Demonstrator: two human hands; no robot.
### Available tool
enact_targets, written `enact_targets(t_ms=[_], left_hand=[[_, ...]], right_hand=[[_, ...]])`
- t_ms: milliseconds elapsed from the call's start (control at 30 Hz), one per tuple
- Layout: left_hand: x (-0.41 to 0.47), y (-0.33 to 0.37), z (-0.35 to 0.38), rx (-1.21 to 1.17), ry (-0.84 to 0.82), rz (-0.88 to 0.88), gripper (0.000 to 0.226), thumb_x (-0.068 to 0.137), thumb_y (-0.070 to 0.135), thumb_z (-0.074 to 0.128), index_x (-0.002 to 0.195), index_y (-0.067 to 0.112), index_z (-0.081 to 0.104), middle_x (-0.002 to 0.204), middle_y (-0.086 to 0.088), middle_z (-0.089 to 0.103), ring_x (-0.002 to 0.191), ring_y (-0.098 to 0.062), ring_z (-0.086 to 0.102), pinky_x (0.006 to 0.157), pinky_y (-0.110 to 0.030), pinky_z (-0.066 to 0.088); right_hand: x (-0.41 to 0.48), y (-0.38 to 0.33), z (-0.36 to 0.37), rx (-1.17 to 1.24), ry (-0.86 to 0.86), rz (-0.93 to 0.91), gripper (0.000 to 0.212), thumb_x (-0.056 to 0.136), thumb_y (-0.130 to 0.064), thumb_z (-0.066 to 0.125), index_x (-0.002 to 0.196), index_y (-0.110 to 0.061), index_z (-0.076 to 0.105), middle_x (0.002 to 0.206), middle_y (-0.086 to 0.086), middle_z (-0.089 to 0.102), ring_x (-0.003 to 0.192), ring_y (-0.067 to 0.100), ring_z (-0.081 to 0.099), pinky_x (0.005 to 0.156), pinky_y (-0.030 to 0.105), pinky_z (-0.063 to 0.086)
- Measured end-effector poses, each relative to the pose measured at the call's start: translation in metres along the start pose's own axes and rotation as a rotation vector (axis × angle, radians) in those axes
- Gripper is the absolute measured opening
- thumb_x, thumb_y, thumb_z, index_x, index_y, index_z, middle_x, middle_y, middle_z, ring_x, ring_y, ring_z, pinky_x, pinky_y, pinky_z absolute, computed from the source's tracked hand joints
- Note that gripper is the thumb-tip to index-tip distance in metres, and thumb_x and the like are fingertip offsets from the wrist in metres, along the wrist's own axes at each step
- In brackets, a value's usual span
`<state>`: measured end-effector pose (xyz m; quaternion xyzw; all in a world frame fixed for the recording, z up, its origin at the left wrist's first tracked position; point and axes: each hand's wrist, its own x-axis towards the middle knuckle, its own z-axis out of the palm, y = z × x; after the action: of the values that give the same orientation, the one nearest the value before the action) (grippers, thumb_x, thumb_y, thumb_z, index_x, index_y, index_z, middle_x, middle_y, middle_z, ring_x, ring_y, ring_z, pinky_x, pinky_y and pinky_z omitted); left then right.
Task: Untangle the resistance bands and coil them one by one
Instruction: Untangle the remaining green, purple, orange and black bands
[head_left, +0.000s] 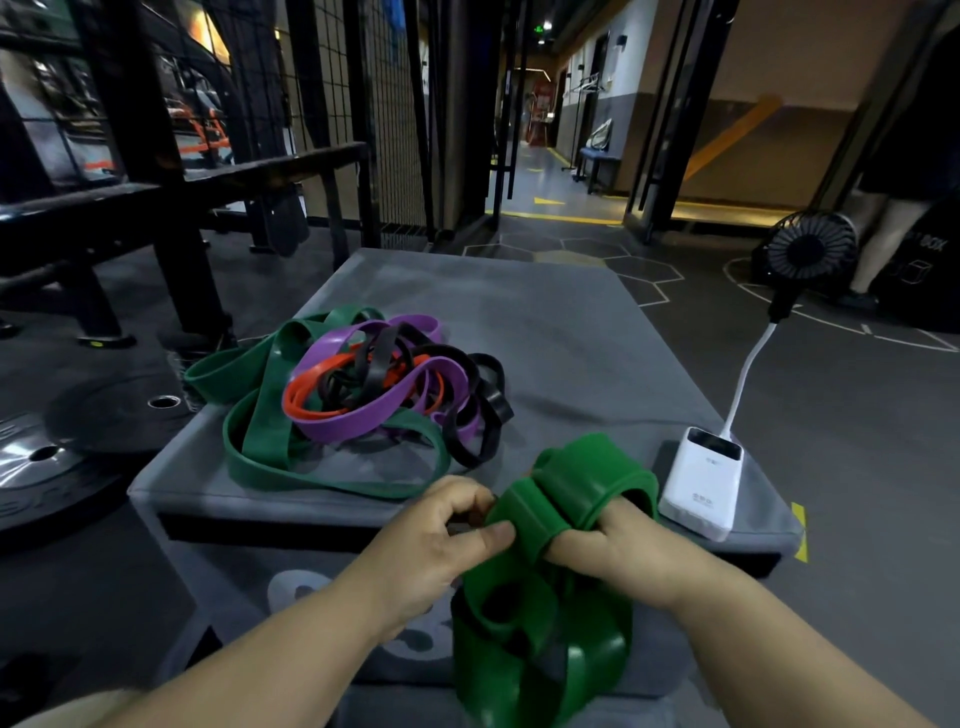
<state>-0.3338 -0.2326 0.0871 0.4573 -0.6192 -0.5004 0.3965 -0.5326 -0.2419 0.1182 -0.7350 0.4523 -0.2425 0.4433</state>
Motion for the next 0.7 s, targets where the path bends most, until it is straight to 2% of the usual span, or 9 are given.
enact_targets(t_ms=[67, 133, 233, 333, 467, 533, 567, 633, 700], left_hand=[[0.002, -0.002, -0.003, -0.008, 0.010, 0.028, 0.056, 0.061, 0.052, 0.073, 0.091, 0.005, 0.063, 0.106, -0.009, 0.056, 0.104, -0.025, 0.060, 0.099, -0.044, 0.045], [0.002, -0.003, -0.005, -0.114, -0.034, -0.005, 0.056, 0.059, 0.043, 0.077, 0.093, 0.003, 0.059, 0.104, -0.010, 0.060, 0.100, -0.023, 0.062, 0.093, -0.041, 0.049], [0.002, -0.004, -0.005, -0.302, -0.119, -0.092, 0.066, 0.057, 0.031, 0.081, 0.110, 0.008, 0.049, 0.115, -0.006, 0.066, 0.108, -0.018, 0.062, 0.092, -0.036, 0.052], [0.000, -0.003, -0.008, -0.419, -0.197, -0.123, 0.076, 0.059, 0.022, 0.079, 0.128, 0.018, 0.048, 0.122, 0.001, 0.067, 0.118, -0.016, 0.060, 0.092, -0.032, 0.051], [-0.005, 0.003, -0.011, -0.256, -0.320, -0.103, 0.079, 0.067, 0.022, 0.077, 0.137, 0.018, 0.041, 0.134, 0.000, 0.060, 0.124, -0.015, 0.056, 0.100, -0.034, 0.048], [-0.005, 0.004, -0.007, -0.168, -0.309, -0.079, 0.067, 0.071, 0.019, 0.074, 0.132, 0.018, 0.045, 0.129, 0.002, 0.062, 0.118, -0.007, 0.059, 0.093, -0.027, 0.050], [-0.005, 0.004, -0.005, -0.153, -0.267, -0.078, 0.061, 0.070, 0.018, 0.073, 0.126, 0.018, 0.049, 0.123, 0.004, 0.064, 0.111, -0.004, 0.062, 0.087, -0.023, 0.051], [-0.003, 0.006, -0.002, -0.201, -0.188, -0.091, 0.060, 0.062, 0.019, 0.076, 0.118, 0.014, 0.056, 0.108, 0.001, 0.070, 0.096, -0.008, 0.068, 0.077, -0.022, 0.052], [-0.003, 0.008, 0.000, -0.303, -0.163, -0.089, 0.064, 0.053, 0.023, 0.076, 0.113, 0.008, 0.060, 0.096, -0.004, 0.073, 0.086, -0.016, 0.069, 0.071, -0.027, 0.054]], right_hand=[[0.001, -0.002, -0.004, 0.076, -0.056, -0.018, 0.042, 0.067, -0.031, 0.066, 0.106, -0.014, 0.066, 0.102, -0.004, 0.072, 0.098, 0.006, 0.065, 0.088, 0.025, 0.052], [0.003, -0.005, -0.005, 0.143, -0.109, -0.021, 0.046, 0.062, -0.033, 0.067, 0.106, -0.018, 0.066, 0.095, -0.014, 0.070, 0.095, -0.001, 0.063, 0.083, 0.019, 0.050], [0.003, -0.003, -0.005, 0.167, -0.145, -0.027, 0.052, 0.061, -0.038, 0.066, 0.112, -0.025, 0.065, 0.107, -0.012, 0.071, 0.106, 0.004, 0.064, 0.091, 0.025, 0.051], [0.002, -0.003, -0.005, 0.177, -0.110, -0.070, 0.044, 0.067, -0.037, 0.071, 0.110, -0.028, 0.068, 0.115, -0.005, 0.071, 0.111, 0.011, 0.065, 0.094, 0.030, 0.051], [0.006, -0.005, -0.007, 0.345, -0.052, -0.114, 0.027, 0.072, -0.003, 0.073, 0.096, -0.013, 0.074, 0.098, 0.002, 0.075, 0.092, 0.014, 0.070, 0.077, 0.025, 0.053], [0.009, -0.002, -0.004, 0.430, 0.045, -0.100, 0.023, 0.068, 0.000, 0.073, 0.088, -0.009, 0.077, 0.093, 0.012, 0.075, 0.083, 0.019, 0.072, 0.069, 0.026, 0.055], [0.010, 0.000, -0.001, 0.451, 0.090, -0.096, 0.022, 0.065, -0.002, 0.075, 0.086, -0.008, 0.078, 0.092, 0.015, 0.075, 0.080, 0.020, 0.072, 0.066, 0.026, 0.055], [0.012, 0.001, 0.003, 0.462, 0.133, -0.097, 0.027, 0.060, -0.010, 0.083, 0.086, -0.008, 0.078, 0.091, 0.017, 0.075, 0.078, 0.019, 0.071, 0.064, 0.025, 0.055], [0.015, 0.000, 0.004, 0.462, 0.144, -0.119, 0.047, 0.049, -0.034, 0.095, 0.089, -0.013, 0.080, 0.093, 0.014, 0.075, 0.081, 0.019, 0.071, 0.067, 0.026, 0.056]])
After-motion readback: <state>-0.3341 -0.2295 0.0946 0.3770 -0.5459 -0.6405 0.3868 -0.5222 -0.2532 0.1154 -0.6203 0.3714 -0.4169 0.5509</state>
